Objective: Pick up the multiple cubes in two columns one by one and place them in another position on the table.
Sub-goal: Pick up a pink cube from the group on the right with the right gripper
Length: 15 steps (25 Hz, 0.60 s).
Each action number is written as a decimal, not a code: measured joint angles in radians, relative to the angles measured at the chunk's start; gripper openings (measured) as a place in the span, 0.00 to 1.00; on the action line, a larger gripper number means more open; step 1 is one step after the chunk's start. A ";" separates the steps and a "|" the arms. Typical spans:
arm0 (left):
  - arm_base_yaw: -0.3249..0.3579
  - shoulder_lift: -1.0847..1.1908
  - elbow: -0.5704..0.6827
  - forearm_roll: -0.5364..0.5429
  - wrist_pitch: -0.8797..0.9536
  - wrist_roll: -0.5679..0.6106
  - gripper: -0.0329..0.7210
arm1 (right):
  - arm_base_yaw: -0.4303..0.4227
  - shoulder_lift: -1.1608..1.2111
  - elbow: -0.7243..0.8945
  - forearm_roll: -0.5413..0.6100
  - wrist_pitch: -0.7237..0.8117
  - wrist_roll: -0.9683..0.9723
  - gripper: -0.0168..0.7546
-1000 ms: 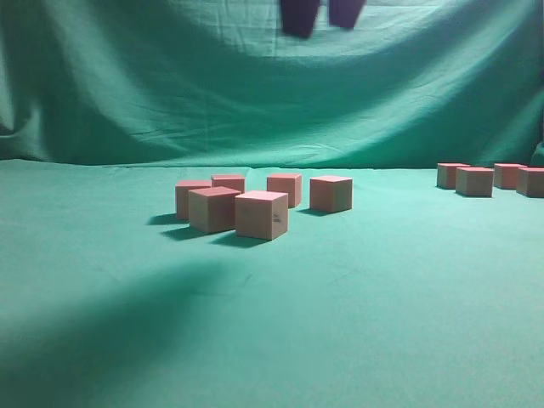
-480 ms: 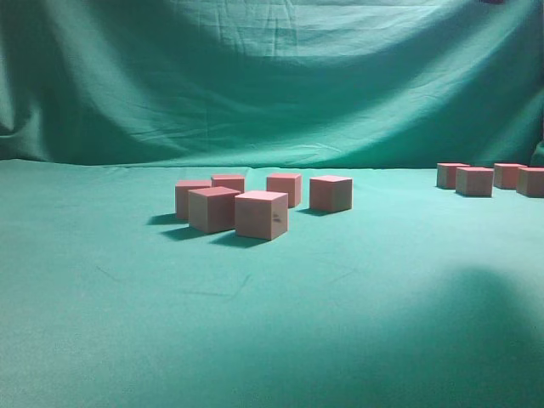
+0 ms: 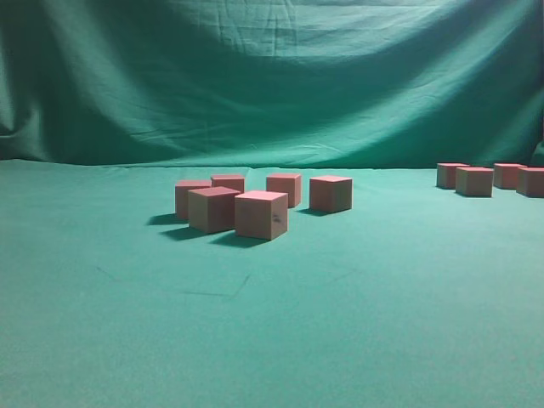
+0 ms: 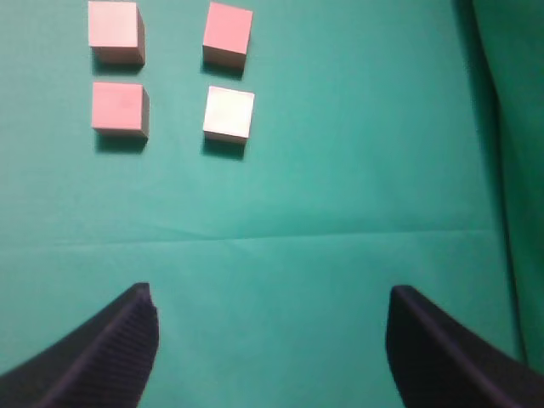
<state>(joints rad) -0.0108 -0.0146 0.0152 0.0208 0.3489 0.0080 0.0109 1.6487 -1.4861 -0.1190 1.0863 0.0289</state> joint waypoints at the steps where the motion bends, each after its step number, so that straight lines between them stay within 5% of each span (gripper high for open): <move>1: 0.000 0.000 0.000 0.000 0.000 0.000 0.04 | -0.005 0.013 0.001 0.012 -0.010 0.000 0.73; 8: 0.000 0.000 0.000 0.000 0.000 0.000 0.04 | 0.008 0.115 0.002 0.189 -0.120 -0.069 0.73; 15: 0.000 0.000 0.000 0.000 0.000 0.000 0.04 | 0.084 0.278 -0.062 0.217 -0.200 -0.137 0.73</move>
<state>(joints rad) -0.0108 -0.0146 0.0152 0.0208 0.3489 0.0080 0.0951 1.9263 -1.5481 0.0983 0.8861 -0.1081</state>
